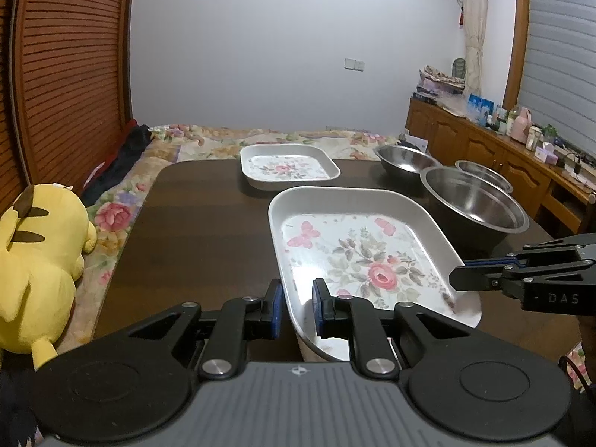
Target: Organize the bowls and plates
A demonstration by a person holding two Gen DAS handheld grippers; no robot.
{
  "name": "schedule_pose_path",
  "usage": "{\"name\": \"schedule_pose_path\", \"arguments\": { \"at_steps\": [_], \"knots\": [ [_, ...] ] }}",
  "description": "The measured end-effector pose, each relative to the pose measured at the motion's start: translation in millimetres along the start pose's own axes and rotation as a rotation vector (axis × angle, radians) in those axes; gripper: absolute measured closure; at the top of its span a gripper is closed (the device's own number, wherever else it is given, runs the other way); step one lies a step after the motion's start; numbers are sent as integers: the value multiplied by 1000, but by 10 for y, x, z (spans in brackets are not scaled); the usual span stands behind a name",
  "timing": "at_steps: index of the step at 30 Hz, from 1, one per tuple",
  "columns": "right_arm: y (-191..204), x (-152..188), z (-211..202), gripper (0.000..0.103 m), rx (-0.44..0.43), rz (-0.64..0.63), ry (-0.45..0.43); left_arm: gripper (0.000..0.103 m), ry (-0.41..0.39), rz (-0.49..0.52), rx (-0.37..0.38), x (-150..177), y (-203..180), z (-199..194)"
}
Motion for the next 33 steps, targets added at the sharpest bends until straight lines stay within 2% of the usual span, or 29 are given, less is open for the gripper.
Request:
{"name": "schedule_pose_path", "arguments": {
  "at_steps": [16,21,33],
  "knots": [
    [-12,207,-44,90,24,-1,10,85,34,31,-17,155,-43,101],
    [12,201,3,90,34,-14,17,85,40,54,-45,178,-47,156],
    [-8,253,56,89,47,-15,22,85,54,51,-58,243,-22,224]
  ]
}}
Point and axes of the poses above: each gripper's, at about its wrist camera, not at the fingertips, and z roughly the way its jaws point, y to its left, x to its underside, the point moved 8 cm from there along z, roughly the way its jaws point, and after that the axes turned 12 degrees about -z, right-handed, at the moved point
